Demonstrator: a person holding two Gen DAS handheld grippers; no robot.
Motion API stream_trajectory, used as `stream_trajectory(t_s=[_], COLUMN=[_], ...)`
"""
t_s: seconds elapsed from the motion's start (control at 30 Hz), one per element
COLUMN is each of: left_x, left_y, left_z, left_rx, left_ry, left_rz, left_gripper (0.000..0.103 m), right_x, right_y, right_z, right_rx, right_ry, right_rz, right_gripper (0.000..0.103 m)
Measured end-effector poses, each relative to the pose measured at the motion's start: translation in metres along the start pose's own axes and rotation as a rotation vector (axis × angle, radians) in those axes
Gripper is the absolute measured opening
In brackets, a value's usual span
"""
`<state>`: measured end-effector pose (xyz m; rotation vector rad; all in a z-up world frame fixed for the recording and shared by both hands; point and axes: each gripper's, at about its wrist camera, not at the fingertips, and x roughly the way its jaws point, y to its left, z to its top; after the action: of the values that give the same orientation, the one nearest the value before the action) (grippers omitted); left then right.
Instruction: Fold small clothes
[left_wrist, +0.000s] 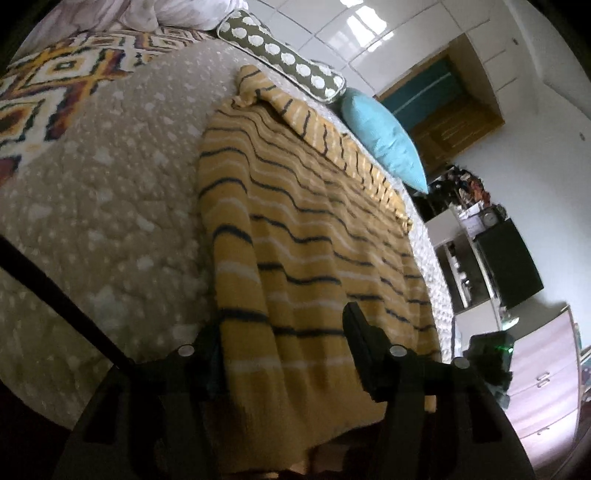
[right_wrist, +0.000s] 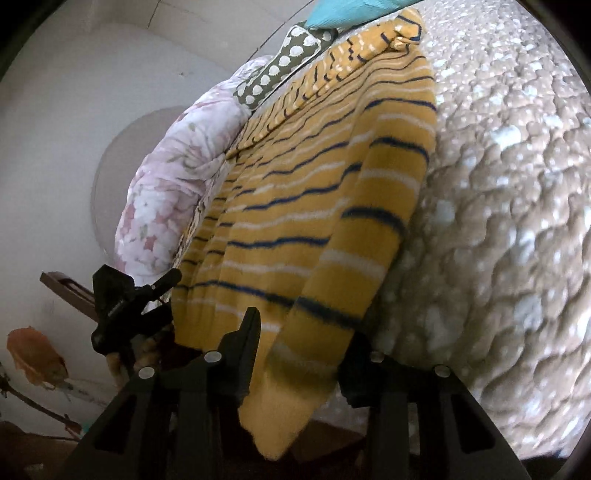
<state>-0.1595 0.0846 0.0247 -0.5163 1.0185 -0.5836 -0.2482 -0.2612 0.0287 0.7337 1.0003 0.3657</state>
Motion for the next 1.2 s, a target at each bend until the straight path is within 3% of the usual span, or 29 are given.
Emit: stream_trajectory(t_s=[0.2,0.23,0.27,0.3,0.37,0.47,0.57,0.7,0.83,0.97,1.1,1.2], left_x=[0.006,0.008,0.008,0.007,-0.006,-0.036,-0.061,-0.079,-0.081,-0.069,-0.067,-0.057], left_y=[-0.029,-0.034,-0.036,-0.037,-0.037,-0.05,-0.063,-0.072,-0.067,-0.054,-0.053,-0.079], left_z=[-0.009,-0.01,-0.009,-0.006,0.001,0.009,0.01,-0.003,-0.024,-0.035,-0.006,0.047], left_rx=[0.141,0.156,0.164,0.163,0.143,0.186,0.215,0.246,0.21,0.21,0.187,0.252], left_ry=[0.017,0.014,0.015,0.022,-0.008,-0.092,-0.127,-0.131,-0.099,-0.063,-0.094,-0.183], left_rz=[0.182,0.237,0.276,0.295,0.264,0.286,0.263,0.251,0.223,0.293,0.272,0.284], left_gripper=[0.054,0.031,0.014,0.01,0.009,0.008,0.008,0.007,0.008,0.008,0.008,0.008], right_x=[0.004,0.004,0.004,0.001,-0.004,-0.02,-0.037,-0.056,-0.066,-0.067,-0.069,-0.075], right_y=[0.011,0.01,0.01,0.008,0.009,0.016,0.027,0.036,0.042,0.041,0.048,0.061], right_z=[-0.007,-0.008,-0.008,-0.007,-0.004,-0.003,-0.005,-0.016,-0.034,-0.042,-0.016,0.028], right_rx=[-0.042,-0.048,-0.052,-0.052,-0.051,-0.089,-0.133,-0.181,-0.249,-0.287,-0.296,-0.333], right_ry=[0.019,0.02,0.018,0.017,0.009,-0.01,-0.015,0.012,0.072,0.097,0.035,-0.058], right_rz=[-0.052,-0.063,-0.088,-0.101,-0.102,-0.11,-0.083,-0.053,-0.043,-0.072,-0.069,-0.095], right_gripper=[0.036,0.029,0.019,0.015,0.011,0.01,0.009,0.009,0.009,0.009,0.009,0.009])
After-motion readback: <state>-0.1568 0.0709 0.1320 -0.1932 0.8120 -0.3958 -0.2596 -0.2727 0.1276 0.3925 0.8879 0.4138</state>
